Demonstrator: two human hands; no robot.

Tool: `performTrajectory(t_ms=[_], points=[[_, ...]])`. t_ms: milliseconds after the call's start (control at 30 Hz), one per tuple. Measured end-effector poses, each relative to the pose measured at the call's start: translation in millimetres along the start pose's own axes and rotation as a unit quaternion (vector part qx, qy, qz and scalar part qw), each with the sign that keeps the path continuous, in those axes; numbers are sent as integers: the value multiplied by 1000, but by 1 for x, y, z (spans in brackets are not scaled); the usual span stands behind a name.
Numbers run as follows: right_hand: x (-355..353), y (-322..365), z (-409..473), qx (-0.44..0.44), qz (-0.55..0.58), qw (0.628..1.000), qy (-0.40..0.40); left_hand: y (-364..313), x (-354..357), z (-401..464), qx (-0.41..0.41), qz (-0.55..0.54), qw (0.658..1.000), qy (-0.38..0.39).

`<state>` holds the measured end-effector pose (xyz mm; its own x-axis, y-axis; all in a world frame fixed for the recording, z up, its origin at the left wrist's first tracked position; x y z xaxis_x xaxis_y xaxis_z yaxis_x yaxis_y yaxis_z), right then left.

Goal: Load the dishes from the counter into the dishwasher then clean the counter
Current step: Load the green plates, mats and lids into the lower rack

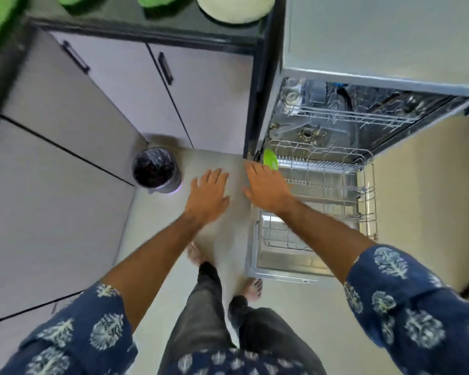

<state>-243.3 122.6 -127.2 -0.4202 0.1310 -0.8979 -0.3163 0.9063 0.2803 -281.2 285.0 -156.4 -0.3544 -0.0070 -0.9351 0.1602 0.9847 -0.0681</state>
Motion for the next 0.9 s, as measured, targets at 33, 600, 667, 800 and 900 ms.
performTrajectory(t_ms=[33, 600, 667, 800, 900], points=[[-7, 16, -5, -10, -1, 1000, 1, 10, -11, -15, -7, 4, 1000, -4], [-125, 368, 39, -269, -61, 954, -122, 305, -157, -254, -277, 11, 947, -161], [-117, 415, 46, -297, -51, 947, -110, 349, -152, -284, -305, 5, 938, -167], [-96, 495, 61, -328, -30, 941, -76, 424, -140, -324, -349, -28, 921, -170], [-75, 541, 80, -313, 37, 949, -5, 472, -129, -338, -350, -50, 922, -159]])
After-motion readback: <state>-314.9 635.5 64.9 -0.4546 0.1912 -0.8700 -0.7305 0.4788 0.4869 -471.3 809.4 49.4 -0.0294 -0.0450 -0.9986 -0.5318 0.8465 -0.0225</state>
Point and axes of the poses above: each hand's wrist, its own z-axis towards the middle knuckle, its own x-axis out of the palm, y = z × x, the point moved 3 cm from there along z, towards the middle knuckle, and after that the axes turned 8 degrees about z, right-handed, at the moved point
